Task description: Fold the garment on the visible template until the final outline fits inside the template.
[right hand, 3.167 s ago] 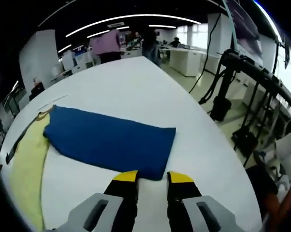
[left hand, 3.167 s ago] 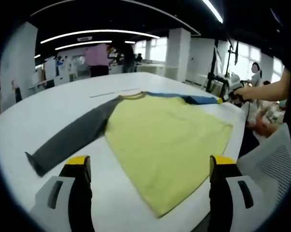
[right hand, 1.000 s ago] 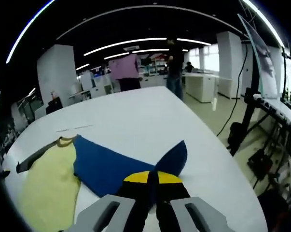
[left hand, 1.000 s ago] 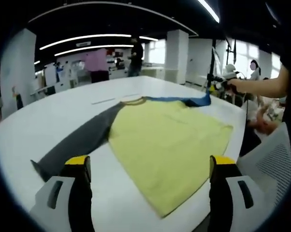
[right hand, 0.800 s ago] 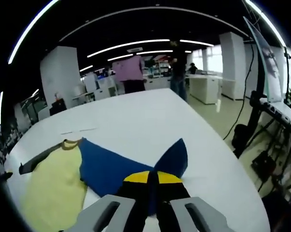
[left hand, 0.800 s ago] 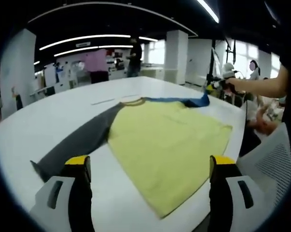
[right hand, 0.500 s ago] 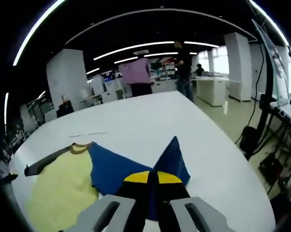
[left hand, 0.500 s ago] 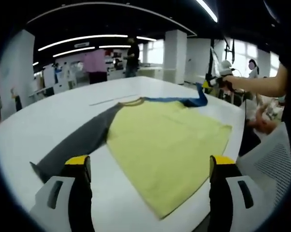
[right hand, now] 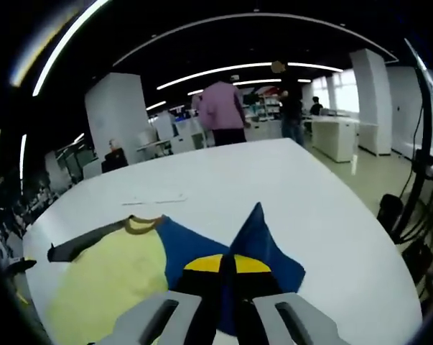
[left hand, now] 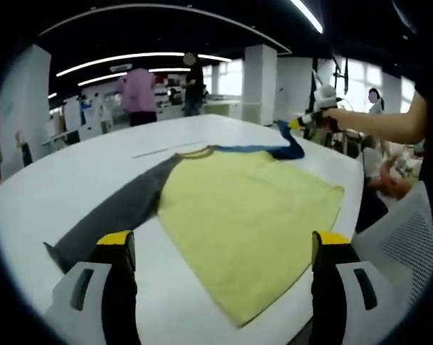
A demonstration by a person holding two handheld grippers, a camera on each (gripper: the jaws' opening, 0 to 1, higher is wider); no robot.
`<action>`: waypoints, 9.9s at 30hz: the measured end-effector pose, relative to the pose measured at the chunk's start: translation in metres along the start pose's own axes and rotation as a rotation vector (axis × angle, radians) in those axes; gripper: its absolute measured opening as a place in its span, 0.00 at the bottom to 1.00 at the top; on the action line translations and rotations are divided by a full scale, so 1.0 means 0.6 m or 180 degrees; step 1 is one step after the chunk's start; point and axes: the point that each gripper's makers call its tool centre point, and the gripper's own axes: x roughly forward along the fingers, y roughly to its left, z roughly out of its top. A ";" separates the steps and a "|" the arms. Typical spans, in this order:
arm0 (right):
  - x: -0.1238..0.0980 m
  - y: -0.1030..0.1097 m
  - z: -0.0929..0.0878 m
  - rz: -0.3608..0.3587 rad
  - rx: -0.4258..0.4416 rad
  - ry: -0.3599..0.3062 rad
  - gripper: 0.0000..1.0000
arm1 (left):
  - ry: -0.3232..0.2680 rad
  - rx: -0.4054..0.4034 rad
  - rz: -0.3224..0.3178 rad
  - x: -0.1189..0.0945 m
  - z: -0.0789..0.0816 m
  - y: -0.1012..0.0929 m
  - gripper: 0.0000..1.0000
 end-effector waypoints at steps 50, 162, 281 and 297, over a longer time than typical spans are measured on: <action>0.149 0.237 0.014 0.0851 -0.0453 0.0434 0.00 | 0.0050 0.0040 0.0003 0.001 -0.028 0.029 0.99; 0.132 0.566 -0.138 0.2479 -0.1043 0.0588 0.48 | 0.0037 -0.0074 0.0204 -0.005 -0.020 0.016 0.99; -0.073 0.418 -0.110 0.2246 -0.1339 0.0185 0.94 | -0.0427 -0.0891 0.1842 -0.010 0.019 0.369 0.01; -0.081 0.404 -0.127 0.2179 -0.1294 0.0226 0.94 | -0.0554 -0.0768 0.1480 0.064 0.090 0.328 0.00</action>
